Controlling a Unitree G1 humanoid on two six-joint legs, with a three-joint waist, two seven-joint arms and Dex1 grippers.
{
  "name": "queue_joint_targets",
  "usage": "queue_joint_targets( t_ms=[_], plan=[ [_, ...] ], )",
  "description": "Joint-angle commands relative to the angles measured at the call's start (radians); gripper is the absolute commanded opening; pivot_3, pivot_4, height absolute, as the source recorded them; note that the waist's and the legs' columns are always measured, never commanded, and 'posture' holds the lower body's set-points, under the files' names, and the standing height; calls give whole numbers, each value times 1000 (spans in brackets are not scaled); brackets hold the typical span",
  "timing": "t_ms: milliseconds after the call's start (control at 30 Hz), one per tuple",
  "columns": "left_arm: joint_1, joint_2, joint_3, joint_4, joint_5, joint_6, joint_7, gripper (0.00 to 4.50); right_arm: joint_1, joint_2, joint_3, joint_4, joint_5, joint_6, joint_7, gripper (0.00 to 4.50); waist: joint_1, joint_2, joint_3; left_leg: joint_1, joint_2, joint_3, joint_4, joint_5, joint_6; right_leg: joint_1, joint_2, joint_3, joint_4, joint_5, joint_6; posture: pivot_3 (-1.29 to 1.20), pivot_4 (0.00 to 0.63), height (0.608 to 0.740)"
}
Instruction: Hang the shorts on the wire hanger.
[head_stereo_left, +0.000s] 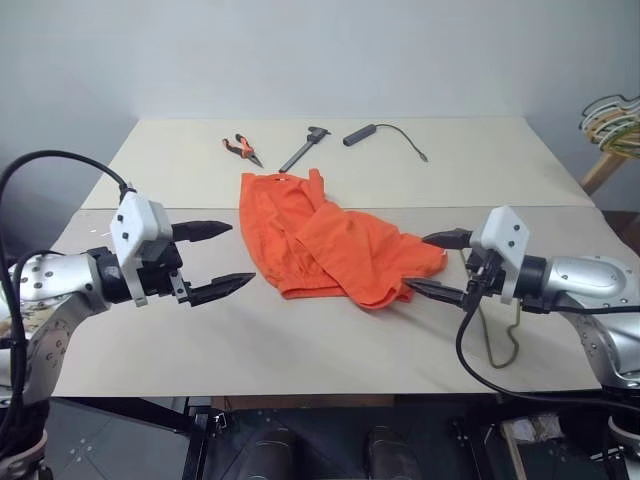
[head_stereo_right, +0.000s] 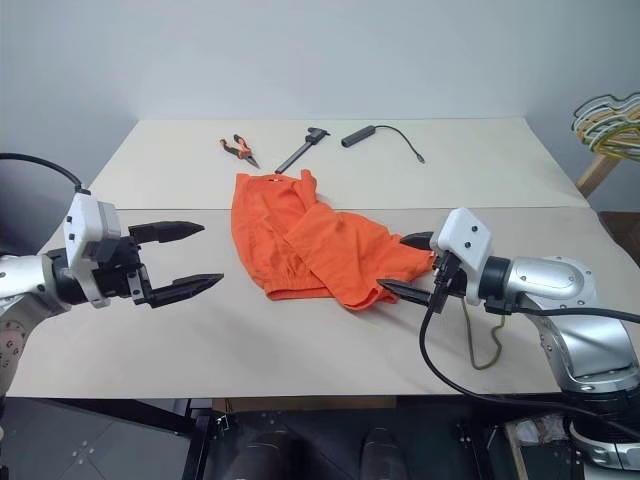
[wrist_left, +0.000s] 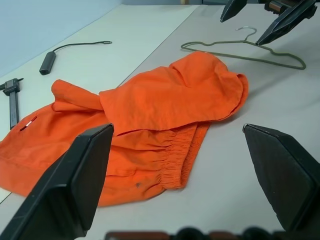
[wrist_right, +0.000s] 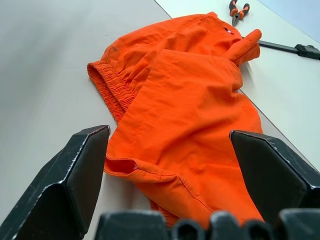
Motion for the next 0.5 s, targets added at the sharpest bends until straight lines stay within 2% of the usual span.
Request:
queue_joint_targets(
  t_ms=[33,400,500],
  plan=[
    [3,7,24,-24,-13,-10,-4,4500,-19,-14,-33,-37,16,1,-2,4459,0,0,0,0,0,0,0,0,0,0,0,0,0,0,0,39,101,740],
    [3,11,21,-26,-11,-15,8,4500,-21,1,-4,-91,23,23,-24,4459,1,0,0,0,0,0,0,0,0,0,0,0,0,0,0,47,98,740],
    [5,11,25,-24,-8,-22,5,4500,-50,22,53,-126,10,91,-76,4459,-1,0,0,0,0,0,0,0,0,0,0,0,0,0,0,48,89,740]
  ],
)
